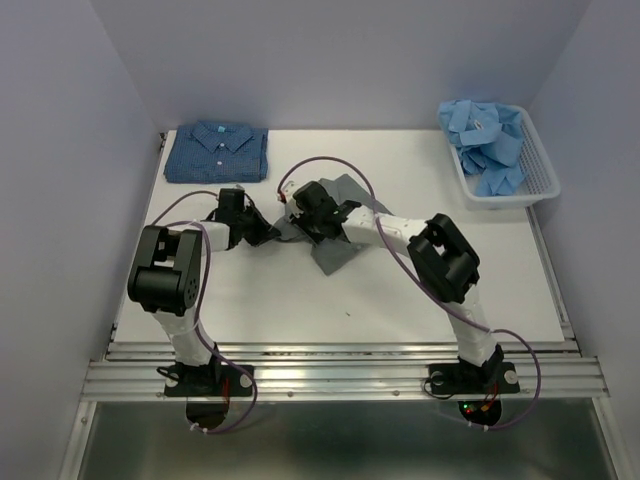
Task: Fold and stack the long sleeve shirts
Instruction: Neatly place the folded shirt to the corner
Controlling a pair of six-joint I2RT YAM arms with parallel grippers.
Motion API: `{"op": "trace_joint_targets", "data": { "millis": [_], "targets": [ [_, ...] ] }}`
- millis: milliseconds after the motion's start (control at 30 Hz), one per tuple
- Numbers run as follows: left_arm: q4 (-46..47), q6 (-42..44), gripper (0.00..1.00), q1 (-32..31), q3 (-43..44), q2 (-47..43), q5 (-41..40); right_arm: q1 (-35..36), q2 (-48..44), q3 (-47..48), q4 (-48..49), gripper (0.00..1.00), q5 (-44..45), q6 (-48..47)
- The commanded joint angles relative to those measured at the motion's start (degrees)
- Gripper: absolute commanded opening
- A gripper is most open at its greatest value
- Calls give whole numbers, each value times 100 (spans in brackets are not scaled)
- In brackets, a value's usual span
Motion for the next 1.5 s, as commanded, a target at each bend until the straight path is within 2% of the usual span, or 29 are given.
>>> {"op": "trace_joint_targets", "data": {
  "millis": [0, 100, 200, 367, 500, 700, 833, 967, 1100, 1267, 1300, 1333, 1367, 1433, 1467],
  "targets": [
    [251, 24, 0, 36, 183, -7, 281, 35, -464, -128, 500, 24, 185, 101],
    [330, 94, 0, 27, 192, -7, 369, 35, -754, -330, 659, 10, 123, 382],
    [541, 24, 0, 10, 70, -95, 659, 35, -913, -410, 800, 5, 140, 479],
    [620, -134, 0, -253, -19, -586, 606, 35, -1246, -375, 800, 5, 710, 1172],
    [673, -327, 0, -569, -37, -973, 545, 35, -1449, -393, 809, 6, 826, 1699],
    [621, -469, 0, -1053, 104, -1299, 256, 35, -1818, -498, 773, 6, 861, 1876],
    [445, -477, 0, -1282, 139, -1194, 193, 35, -2117, -656, 773, 7, 967, 1859],
    [480, -582, 0, -1773, 192, -887, 246, 35, -2153, -814, 782, 7, 660, 1867],
    [735, -592, 0, -2309, 472, -544, 562, 35, -2196, -981, 738, 7, 676, 1929],
    [437, -390, 0, -2715, 614, -341, 835, 35, -2398, -1174, 458, 8, 957, 1973],
    [340, -329, 6, -2733, 579, -359, 844, 35, -2433, -1245, 440, 8, 914, 1982],
    [235, -293, 16, -2750, 448, -463, 835, 35, -2529, -1472, 431, 8, 853, 2017],
    [190, -275, 38, -2768, 369, -560, 792, 35, -2583, -1613, 431, 8, 661, 2035],
    [94, -258, 60, -2768, 228, -753, 704, 35, -2679, -2068, 431, 8, 510, 2096],
    [-89, -171, 77, -2785, 210, -980, 599, 35, -2784, -2228, 431, 9, 423, 2157]
  ]
}}
